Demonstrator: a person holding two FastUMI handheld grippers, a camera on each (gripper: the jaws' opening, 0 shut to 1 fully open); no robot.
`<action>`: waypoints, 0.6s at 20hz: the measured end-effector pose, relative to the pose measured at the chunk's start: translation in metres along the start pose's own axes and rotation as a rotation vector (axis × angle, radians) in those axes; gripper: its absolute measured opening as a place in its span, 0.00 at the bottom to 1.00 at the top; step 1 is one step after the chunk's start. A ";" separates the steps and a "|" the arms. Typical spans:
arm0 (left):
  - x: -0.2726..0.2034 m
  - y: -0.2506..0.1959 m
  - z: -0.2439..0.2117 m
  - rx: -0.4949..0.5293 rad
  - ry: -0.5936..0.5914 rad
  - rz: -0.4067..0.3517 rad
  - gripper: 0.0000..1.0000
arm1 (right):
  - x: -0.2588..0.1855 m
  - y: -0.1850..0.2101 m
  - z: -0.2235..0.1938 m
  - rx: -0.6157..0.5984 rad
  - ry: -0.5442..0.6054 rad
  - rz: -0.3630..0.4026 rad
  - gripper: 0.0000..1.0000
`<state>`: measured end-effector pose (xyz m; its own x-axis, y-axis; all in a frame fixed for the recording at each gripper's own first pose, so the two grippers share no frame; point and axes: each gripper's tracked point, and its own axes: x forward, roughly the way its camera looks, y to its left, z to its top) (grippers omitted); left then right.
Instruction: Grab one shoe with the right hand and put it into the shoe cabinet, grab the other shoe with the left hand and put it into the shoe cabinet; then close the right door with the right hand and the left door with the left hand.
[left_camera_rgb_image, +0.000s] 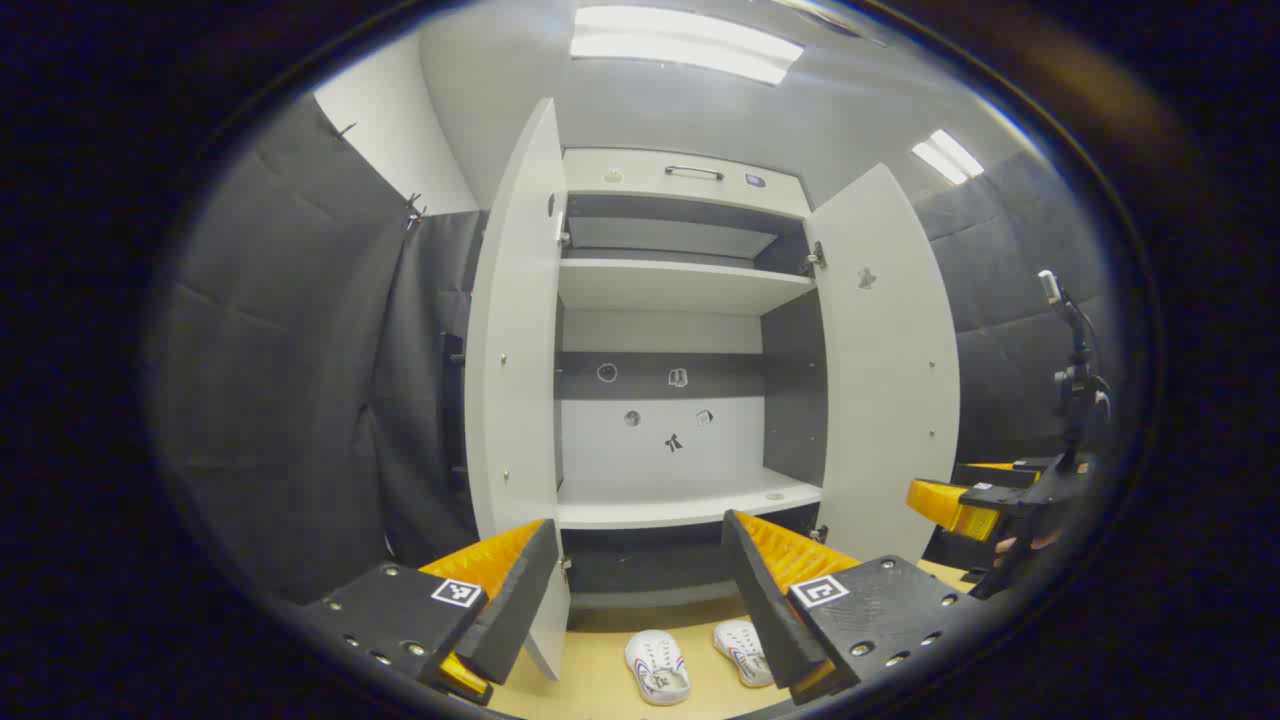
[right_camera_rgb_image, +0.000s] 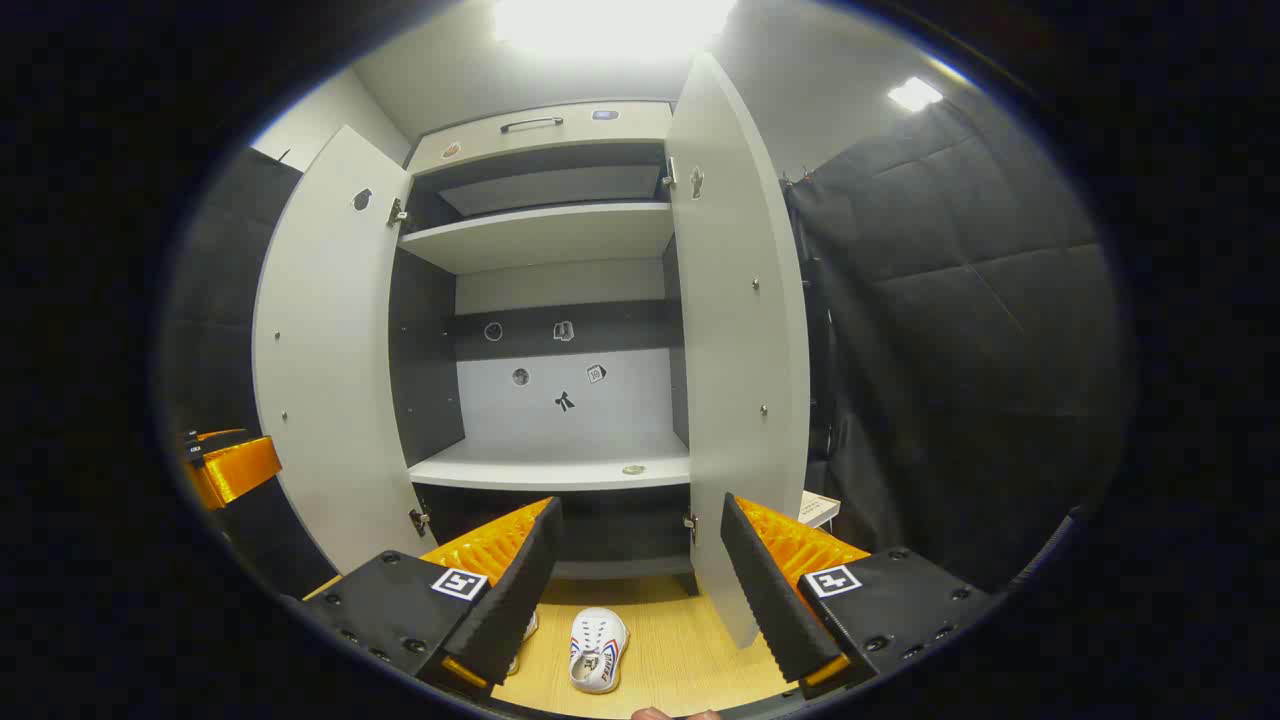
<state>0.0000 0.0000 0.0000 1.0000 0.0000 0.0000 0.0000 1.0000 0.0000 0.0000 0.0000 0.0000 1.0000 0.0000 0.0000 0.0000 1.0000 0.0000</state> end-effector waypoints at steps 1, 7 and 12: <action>0.000 0.000 -0.002 -0.003 0.003 -0.003 0.95 | 0.000 0.001 -0.002 0.001 0.003 0.000 0.99; -0.013 -0.001 -0.021 -0.005 0.044 -0.016 0.95 | -0.002 0.003 -0.006 -0.002 0.016 0.001 0.94; -0.012 0.004 -0.017 -0.018 0.033 -0.003 0.95 | -0.001 0.007 -0.001 -0.010 0.012 0.003 0.94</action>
<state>-0.0123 0.0041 -0.0166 0.9995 -0.0036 -0.0325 0.0030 0.9998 -0.0185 -0.0013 0.0069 -0.0013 0.9999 0.0034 -0.0120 -0.0035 0.9999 -0.0100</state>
